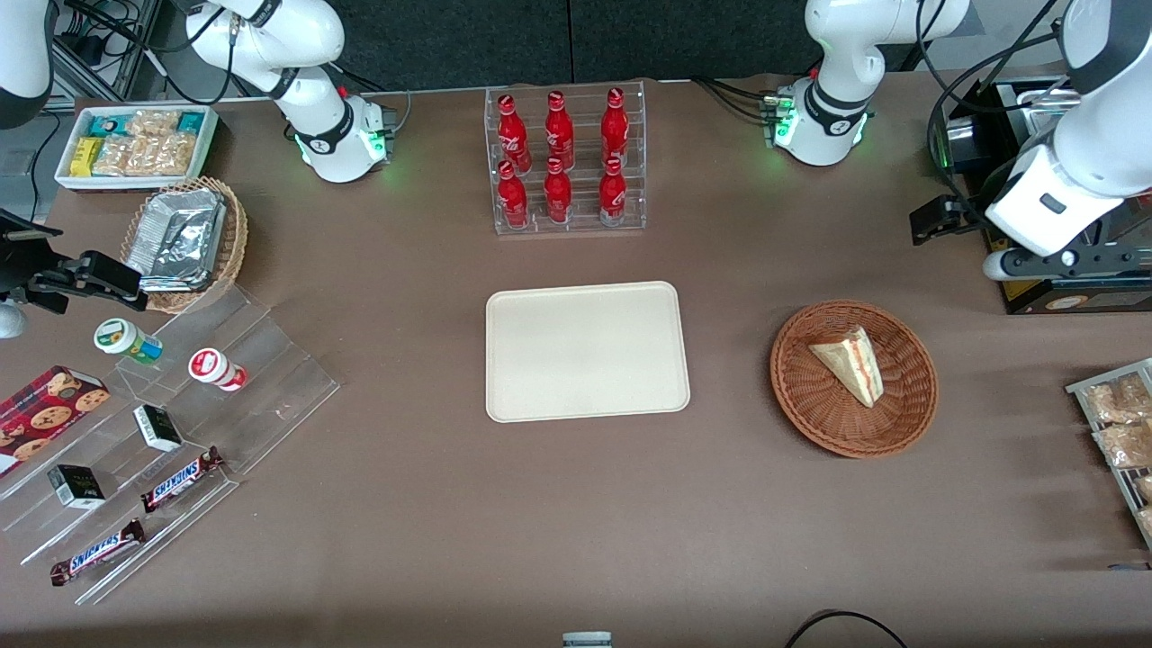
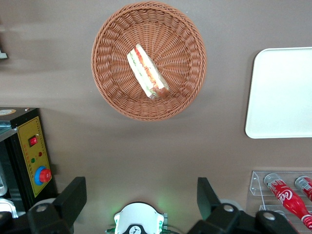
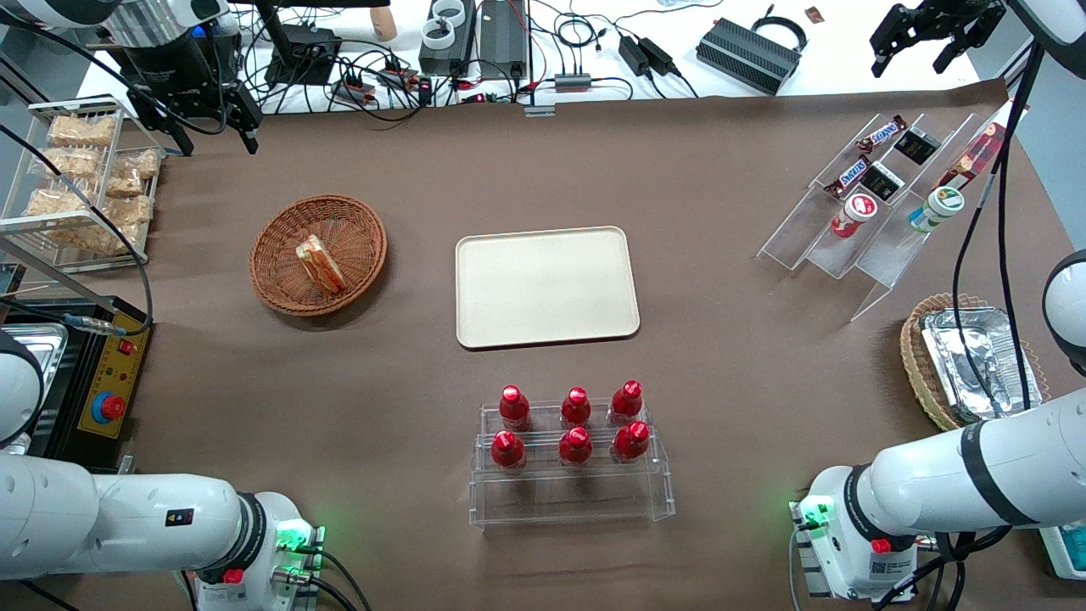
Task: Place sandwich from basket to tray
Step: 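Move the left gripper over the wrapped sandwich in the wicker basket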
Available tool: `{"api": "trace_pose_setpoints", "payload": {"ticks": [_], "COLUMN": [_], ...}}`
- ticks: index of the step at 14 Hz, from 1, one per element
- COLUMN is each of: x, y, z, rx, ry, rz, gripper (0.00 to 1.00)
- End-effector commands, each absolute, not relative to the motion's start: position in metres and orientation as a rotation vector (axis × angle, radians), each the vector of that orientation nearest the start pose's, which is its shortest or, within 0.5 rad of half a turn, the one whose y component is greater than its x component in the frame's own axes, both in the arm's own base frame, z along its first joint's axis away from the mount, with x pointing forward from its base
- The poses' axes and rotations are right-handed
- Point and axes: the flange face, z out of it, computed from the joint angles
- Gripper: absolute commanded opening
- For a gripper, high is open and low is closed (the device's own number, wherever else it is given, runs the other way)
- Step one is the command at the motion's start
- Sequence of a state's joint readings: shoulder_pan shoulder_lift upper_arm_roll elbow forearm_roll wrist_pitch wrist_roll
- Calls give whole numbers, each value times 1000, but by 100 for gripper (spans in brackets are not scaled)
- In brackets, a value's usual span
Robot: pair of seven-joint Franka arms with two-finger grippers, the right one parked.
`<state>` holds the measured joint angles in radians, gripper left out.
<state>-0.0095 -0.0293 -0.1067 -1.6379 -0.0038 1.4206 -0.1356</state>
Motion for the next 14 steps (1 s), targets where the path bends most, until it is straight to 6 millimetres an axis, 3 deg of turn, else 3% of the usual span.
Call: {"api": "trace_pose_setpoints", "payload": {"ticks": [1,4,6,9,14], "x": [517,523,528,531,540], "y": [-61,-60,-57,-54,-54], "z": [611,584,545,471,390], "rx": [-3114,-3091,-3086,-3082,-3050], "ry": [-14,-127,-207,-298,-657], "rz": [285,352,353,312,142], "gripper": [100,100,100,100,100]}}
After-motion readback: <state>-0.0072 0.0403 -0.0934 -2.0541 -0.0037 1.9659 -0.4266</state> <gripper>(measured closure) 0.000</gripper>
